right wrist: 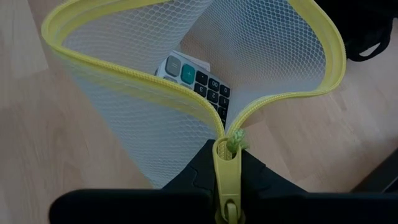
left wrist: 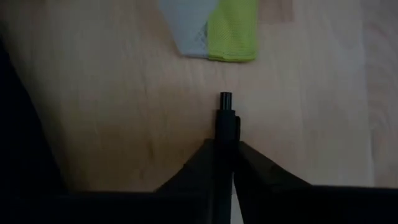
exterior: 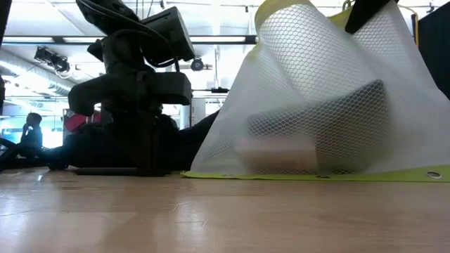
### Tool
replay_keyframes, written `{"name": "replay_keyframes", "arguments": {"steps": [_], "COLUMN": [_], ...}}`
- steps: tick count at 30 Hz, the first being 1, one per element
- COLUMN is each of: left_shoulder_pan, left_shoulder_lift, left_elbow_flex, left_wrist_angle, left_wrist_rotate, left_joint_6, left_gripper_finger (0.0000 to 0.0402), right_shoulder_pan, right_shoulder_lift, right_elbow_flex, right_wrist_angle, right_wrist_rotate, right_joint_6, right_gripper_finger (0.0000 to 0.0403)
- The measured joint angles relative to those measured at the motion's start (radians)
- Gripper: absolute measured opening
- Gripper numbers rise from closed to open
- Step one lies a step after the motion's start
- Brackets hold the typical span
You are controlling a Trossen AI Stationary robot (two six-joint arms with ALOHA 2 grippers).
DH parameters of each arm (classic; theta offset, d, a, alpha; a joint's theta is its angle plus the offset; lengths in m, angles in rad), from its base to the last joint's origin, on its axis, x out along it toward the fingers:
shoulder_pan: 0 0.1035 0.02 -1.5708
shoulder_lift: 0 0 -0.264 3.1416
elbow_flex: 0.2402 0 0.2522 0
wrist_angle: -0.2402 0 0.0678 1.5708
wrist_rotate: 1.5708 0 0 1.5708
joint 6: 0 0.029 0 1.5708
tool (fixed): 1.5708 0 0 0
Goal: Unpack backpack
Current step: Put the black pen into the yellow zip bag
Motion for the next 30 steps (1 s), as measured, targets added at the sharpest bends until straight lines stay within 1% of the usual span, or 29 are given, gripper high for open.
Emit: {"name": "replay_keyframes", "arguments": {"steps": [7, 11, 13, 15, 17, 20, 22, 25, 26, 30], "left_shoulder_pan": [-0.028, -0.046, -0.066, -0.086, -0.097, -0.097, -0.097, -0.096, -0.095, -0.098], "left_shoulder_lift": [0.0, 0.0, 0.004, 0.021, 0.05, 0.083, 0.087, 0.077, 0.076, 0.051], "left_elbow_flex": [0.0, 0.0, 0.0, 0.0, 0.005, 0.01, 0.011, 0.01, 0.013, 0.067], "left_wrist_angle": [0.004, 0.009, 0.012, 0.01, 0.002, -0.003, -0.001, 0.004, 0.001, -0.085], "left_wrist_rotate": [-0.012, -0.022, -0.068, -0.149, -0.205, -0.232, -0.244, -0.261, -0.261, -0.285], "left_joint_6": [0.0, -0.039, -0.052, -0.057, -0.056, -0.044, -0.033, -0.023, -0.023, 0.008], "left_gripper_finger": [0.0101, 0.0126, 0.013, 0.013, 0.0125, 0.0106, 0.008, 0.0024, 0.0016, 0.0007], "right_shoulder_pan": [0.0, 0.0, 0.0, 0.0, 0.0, 0.0, 0.0, 0.0, 0.0, -0.003], "right_shoulder_lift": [0.0, 0.0, 0.0, 0.0, 0.0, 0.0, 0.0, 0.0, 0.0, 0.0], "right_elbow_flex": [0.0, 0.0, 0.0, 0.0, 0.0, 0.0, 0.0, 0.0, 0.0, 0.0], "right_wrist_angle": [0.0, 0.0, 0.0, 0.0, 0.001, 0.006, 0.008, 0.01, 0.009, 0.009], "right_wrist_rotate": [0.0, 0.0, 0.0, 0.0, 0.0, 0.0, 0.0, 0.0, 0.0, 0.001], "right_joint_6": [0.0, 0.0, 0.0, 0.0, 0.0, 0.0, 0.0, 0.0, 0.0, 0.0], "right_gripper_finger": [0.0, 0.0, 0.0, 0.0, 0.0, 0.0, 0.0, 0.0, 0.0, 0.0]}}
